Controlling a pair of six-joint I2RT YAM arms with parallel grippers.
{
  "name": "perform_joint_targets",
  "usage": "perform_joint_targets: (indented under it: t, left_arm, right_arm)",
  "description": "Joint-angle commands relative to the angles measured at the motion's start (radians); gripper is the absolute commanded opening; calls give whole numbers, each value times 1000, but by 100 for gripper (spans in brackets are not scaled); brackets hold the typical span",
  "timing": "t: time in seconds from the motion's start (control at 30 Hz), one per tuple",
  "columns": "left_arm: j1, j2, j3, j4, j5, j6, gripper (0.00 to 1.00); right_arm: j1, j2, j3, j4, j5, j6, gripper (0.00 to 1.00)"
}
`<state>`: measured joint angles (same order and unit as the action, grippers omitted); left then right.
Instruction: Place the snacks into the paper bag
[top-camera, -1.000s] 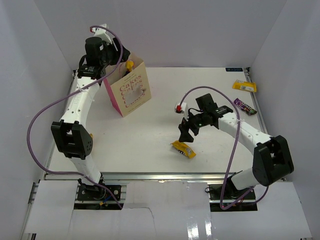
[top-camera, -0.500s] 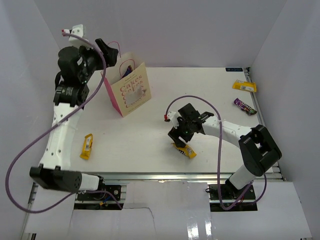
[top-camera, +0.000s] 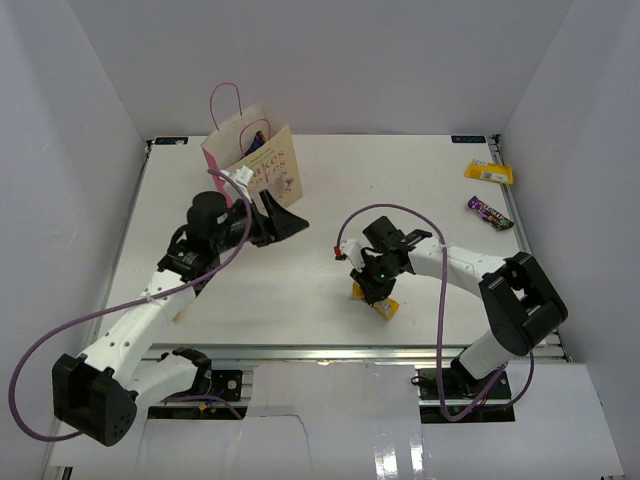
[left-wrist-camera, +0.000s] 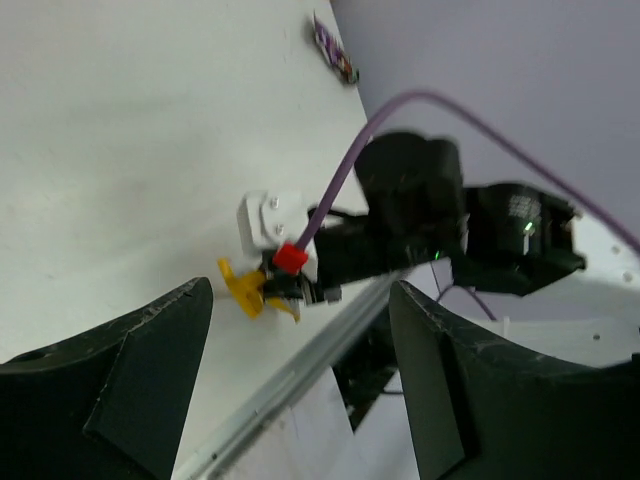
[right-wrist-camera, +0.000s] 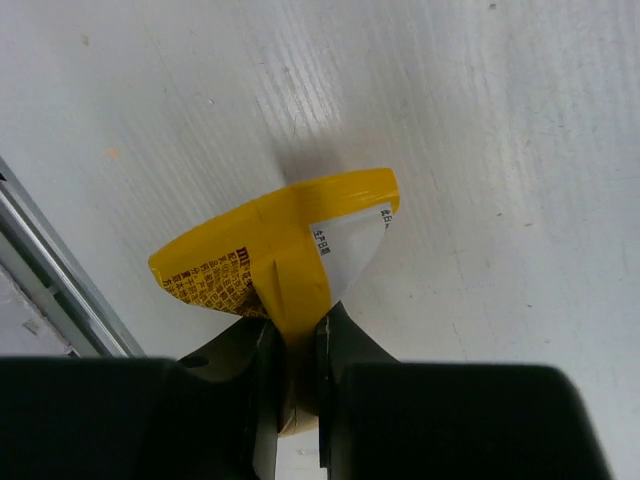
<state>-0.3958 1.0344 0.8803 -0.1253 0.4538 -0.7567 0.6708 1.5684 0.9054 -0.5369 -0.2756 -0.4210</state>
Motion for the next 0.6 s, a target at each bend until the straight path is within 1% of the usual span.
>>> perform_joint_targets:
  t: [0.0,0.07,0.13,0.2,0.27,0.43,0.57]
  left_arm:
    - [-112,15,-36,131,-35,-113,81]
    - [-159,51,-61,173,-56,-162,81]
    - [-182,110,-72,208,-75,-206,82]
    - [-210,165,-72,252,-75,-222,82]
    - [-233,202,-52,259,-76,-230,82]
    - [-271,332,11,259,-64,-228,82]
    - [-287,394,43,259,-63,-237,81]
  right_arm:
    - [-60,-93,59,-15,-117,-58,8]
    - [-104,-119,90,-14,-193,-91,8]
    - [-123,-152,110,-11,-233,-113,8]
    - [-131,-172,116,-2,-272,-121,8]
    - [-132,-179,121,0,-310,-122,8]
    - [-132,-183,147,12,-347,-105,8]
    - [-132,-180,176,11,-353,-96,9]
